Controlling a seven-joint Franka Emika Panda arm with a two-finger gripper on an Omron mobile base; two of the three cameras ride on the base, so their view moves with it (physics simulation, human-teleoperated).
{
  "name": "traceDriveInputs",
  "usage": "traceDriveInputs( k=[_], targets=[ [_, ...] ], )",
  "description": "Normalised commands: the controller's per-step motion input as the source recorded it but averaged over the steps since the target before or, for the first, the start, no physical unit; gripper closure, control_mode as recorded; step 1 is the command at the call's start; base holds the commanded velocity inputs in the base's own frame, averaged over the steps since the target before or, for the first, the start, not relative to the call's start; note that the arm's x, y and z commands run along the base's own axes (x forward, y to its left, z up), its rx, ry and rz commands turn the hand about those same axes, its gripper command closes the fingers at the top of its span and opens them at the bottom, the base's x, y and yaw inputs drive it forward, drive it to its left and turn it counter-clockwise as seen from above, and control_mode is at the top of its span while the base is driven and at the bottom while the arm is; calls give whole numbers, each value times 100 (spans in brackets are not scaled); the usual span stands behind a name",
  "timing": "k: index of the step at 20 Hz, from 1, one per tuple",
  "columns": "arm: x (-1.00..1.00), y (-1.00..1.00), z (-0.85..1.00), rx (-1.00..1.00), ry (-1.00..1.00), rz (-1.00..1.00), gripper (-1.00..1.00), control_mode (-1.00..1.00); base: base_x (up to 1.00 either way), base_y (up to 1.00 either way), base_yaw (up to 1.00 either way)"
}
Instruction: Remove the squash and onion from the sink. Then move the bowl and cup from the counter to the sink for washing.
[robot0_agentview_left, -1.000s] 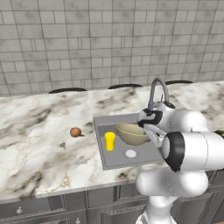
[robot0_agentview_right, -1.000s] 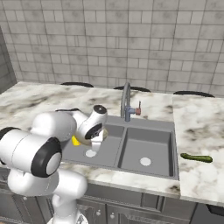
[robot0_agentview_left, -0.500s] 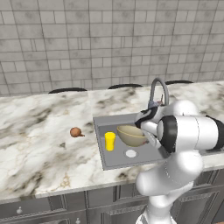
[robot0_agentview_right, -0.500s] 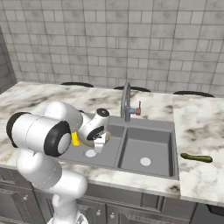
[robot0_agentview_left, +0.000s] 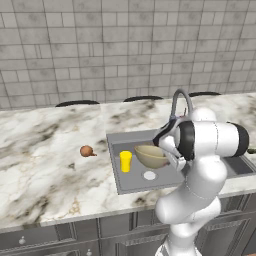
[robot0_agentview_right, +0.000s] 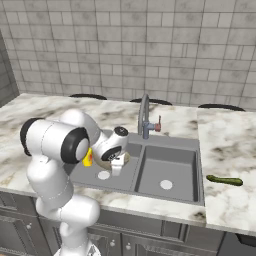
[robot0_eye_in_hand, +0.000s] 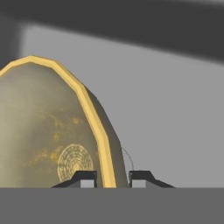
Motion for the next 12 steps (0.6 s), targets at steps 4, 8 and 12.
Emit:
traceDriveInputs(
  k=[4,8,12],
  targets=[
    [8,-4,-25,-1,0,0,100,-100,0,0,0],
    [14,-4,-21,-2,0,0,100,-100,0,0,0],
    [24,-9,-20,-2,0,-1,100,-100,0,0,0]
  ],
)
